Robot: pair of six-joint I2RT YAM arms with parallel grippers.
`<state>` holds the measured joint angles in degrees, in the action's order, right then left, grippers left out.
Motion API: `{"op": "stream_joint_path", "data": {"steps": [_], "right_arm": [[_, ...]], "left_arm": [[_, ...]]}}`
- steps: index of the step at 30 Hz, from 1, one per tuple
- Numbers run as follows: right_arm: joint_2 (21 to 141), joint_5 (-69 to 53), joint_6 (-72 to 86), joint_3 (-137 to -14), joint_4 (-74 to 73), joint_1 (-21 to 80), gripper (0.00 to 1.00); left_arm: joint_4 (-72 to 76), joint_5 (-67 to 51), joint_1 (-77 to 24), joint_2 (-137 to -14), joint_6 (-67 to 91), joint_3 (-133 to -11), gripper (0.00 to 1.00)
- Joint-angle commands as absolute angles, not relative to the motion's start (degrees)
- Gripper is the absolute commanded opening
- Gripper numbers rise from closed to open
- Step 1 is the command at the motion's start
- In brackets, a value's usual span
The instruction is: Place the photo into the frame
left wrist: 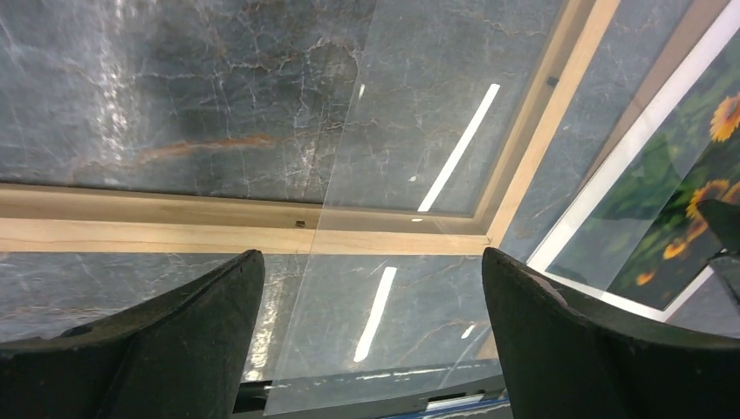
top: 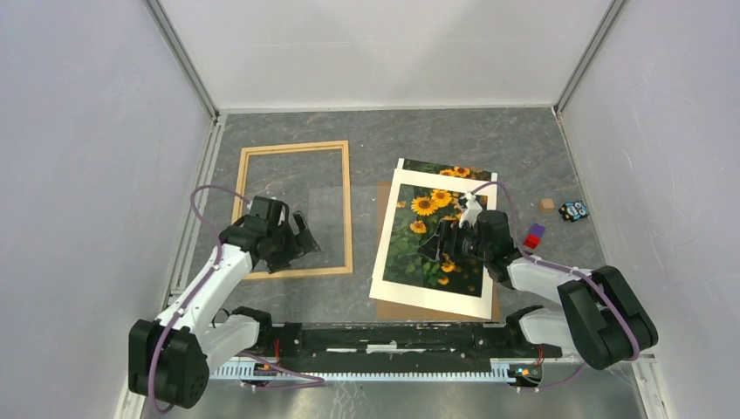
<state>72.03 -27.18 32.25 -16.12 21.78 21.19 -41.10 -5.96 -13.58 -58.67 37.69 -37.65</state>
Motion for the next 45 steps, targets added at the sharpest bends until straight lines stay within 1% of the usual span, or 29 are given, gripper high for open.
{"op": "stream_joint_path", "data": {"steps": [1,4,8,11,15,20,22,29,34,40,45], "right_arm": [[71.8,-28.0,31.6,-15.4,20.8,21.9,0.87],[71.7,-27.8,31.5,-15.4,21.0,22.3,0.87],[72.4,-27.5,31.3,-15.4,21.2,22.6,0.87],[73.1,-27.5,30.7,-15.5,21.1,22.6,0.87],[72.9,-26.9,30.1,-15.6,20.9,22.6,0.87],[72.7,-26.6,29.4,-15.7,20.5,22.7,0.87],[72.8,-26.4,29.3,-15.8,20.3,22.6,0.87],[73.5,-26.3,29.0,-15.9,20.9,22.7,0.87],[74.1,-23.2,26.8,-18.2,17.9,22.0,0.88],[76.1,-24.4,25.8,-20.6,17.1,19.9,0.88],[76.5,-24.5,23.5,-22.3,15.0,16.5,0.88]], "left_arm": [[-34.9,-8.5,-13.4,-58.6,47.2,-33.3,1.00],[-29.8,-12.2,-13.5,-59.6,49.7,-29.6,1.00],[-28.0,-11.4,-13.5,-59.5,48.1,-28.9,1.00],[-29.6,-9.3,-13.9,-57.4,47.0,-30.4,1.00],[-32.1,-3.8,-13.9,-55.3,46.4,-32.8,1.00],[-32.6,3.2,-13.7,-60.4,47.9,-36.4,1.00],[-31.6,3.8,-13.7,-63.0,48.6,-36.4,1.00],[-26.9,0.3,-14.9,-70.3,53.5,-33.5,1.00],[-19.8,-3.8,-21.4,-73.8,60.2,-31.3,1.00],[-14.2,-5.3,-28.3,-81.1,64.0,-35.4,1.00],[-11.9,-6.4,-30.0,-83.6,64.3,-38.0,1.00]]}}
